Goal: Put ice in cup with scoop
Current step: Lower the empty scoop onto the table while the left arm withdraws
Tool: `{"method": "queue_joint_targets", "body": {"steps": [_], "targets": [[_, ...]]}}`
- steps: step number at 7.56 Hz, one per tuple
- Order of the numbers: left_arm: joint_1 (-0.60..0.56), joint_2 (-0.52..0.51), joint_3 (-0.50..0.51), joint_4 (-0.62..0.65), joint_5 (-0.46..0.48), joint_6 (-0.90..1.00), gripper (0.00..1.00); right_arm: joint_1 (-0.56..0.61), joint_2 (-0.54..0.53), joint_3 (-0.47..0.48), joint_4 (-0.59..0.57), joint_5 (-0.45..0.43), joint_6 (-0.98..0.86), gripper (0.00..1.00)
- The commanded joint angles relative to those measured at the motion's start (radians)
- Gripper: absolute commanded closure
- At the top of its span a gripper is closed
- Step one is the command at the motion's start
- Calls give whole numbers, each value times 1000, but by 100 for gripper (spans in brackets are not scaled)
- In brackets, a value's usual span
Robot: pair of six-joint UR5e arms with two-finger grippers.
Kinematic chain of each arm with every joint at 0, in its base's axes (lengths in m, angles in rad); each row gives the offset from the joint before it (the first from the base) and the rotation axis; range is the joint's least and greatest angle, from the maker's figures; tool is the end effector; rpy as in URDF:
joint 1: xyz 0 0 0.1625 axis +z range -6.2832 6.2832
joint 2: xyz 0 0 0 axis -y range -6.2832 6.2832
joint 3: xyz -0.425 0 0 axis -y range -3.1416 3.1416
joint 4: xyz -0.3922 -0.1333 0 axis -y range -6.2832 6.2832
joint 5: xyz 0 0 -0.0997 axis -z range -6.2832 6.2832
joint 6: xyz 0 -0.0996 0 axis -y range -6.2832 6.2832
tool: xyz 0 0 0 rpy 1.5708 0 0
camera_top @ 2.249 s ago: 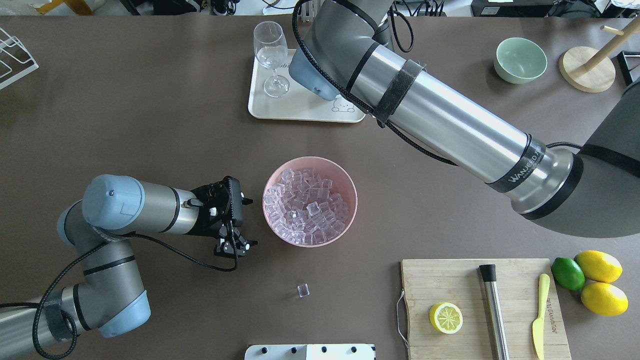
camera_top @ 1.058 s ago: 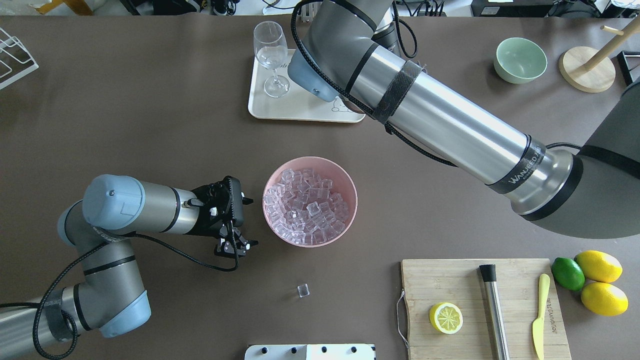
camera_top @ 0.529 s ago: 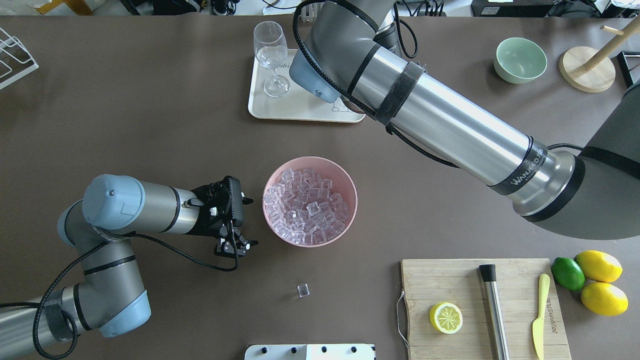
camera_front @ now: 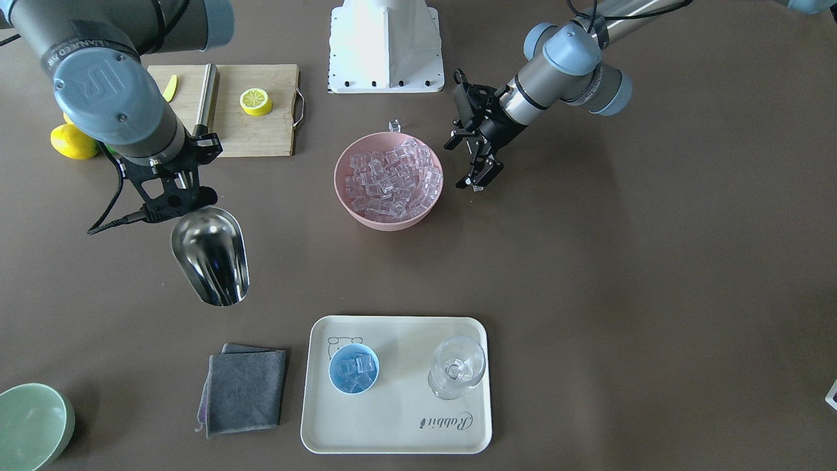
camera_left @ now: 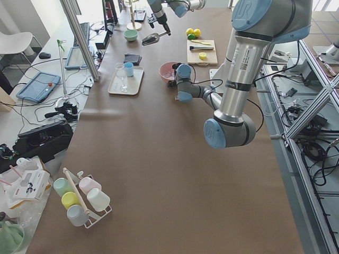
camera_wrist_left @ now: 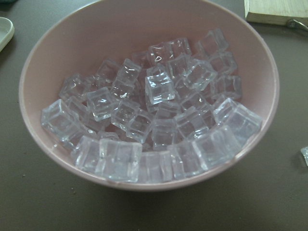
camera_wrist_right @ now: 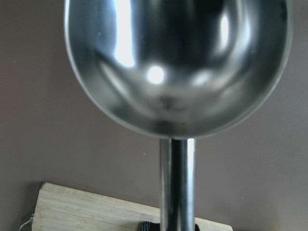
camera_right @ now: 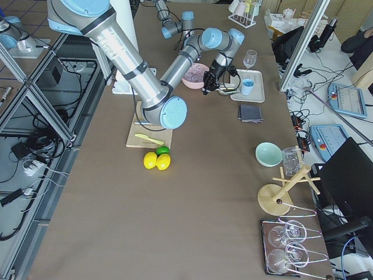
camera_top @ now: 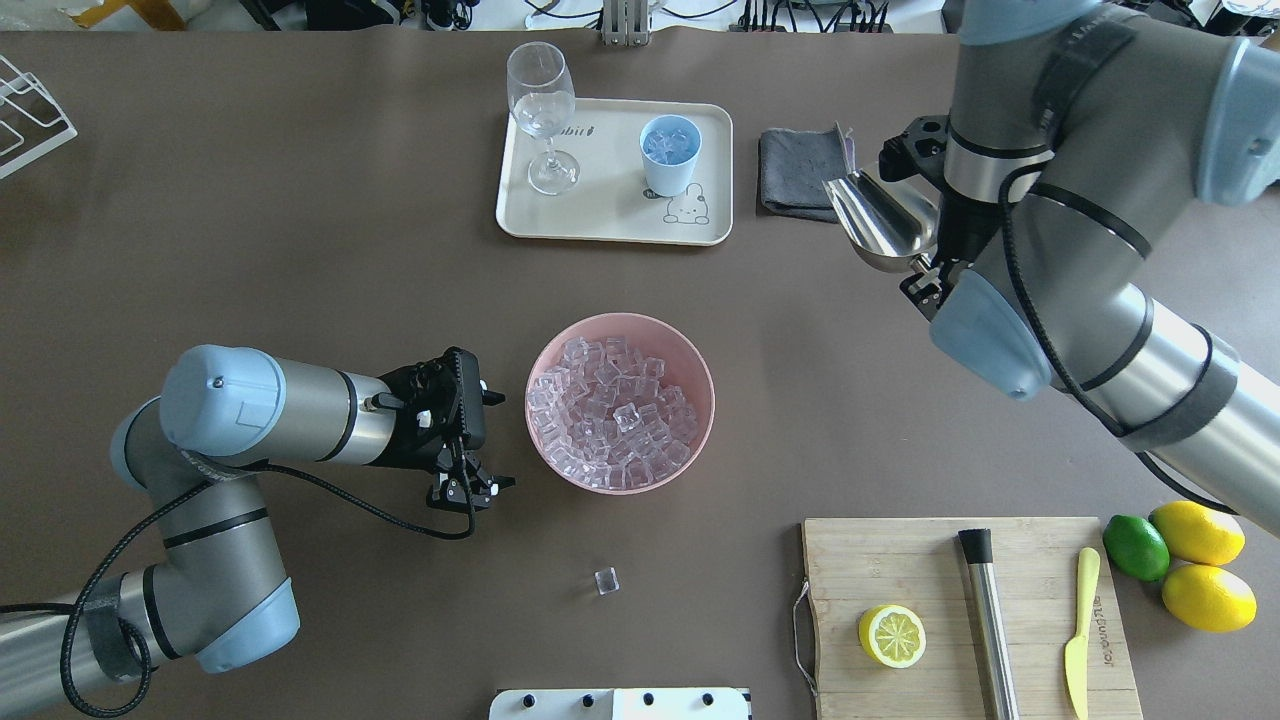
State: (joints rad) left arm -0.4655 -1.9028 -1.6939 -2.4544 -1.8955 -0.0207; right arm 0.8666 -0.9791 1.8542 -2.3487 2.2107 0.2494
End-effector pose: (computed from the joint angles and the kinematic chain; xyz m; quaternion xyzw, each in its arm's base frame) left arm 0.4956 -0.3626 0.3166 0.4502 0.4340 0.4853 0.6111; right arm -0.3292 -0.5016 0.2840 -0.1032 -0.3003 -0.2286 0.9203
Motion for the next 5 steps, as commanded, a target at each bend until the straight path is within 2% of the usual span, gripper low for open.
{"method": "queue_joint_targets", "body": {"steps": [1,2,3,4,5], "targets": [[-16,4,-30,61,-2,-1,2,5,-171,108,140,26,154,100],[-33,63,-129,148,-4,-1,2,5,-179,106,161,27,231,100],[-50,97,-182,190,-2,-1,2,2,-202,111,184,55,304,100],[-73,100,-217,256,-2,-1,1,-3,-278,121,285,108,377,100],[-88,111,-239,296,-1,-1,2,-27,-356,120,425,113,452,100]]}}
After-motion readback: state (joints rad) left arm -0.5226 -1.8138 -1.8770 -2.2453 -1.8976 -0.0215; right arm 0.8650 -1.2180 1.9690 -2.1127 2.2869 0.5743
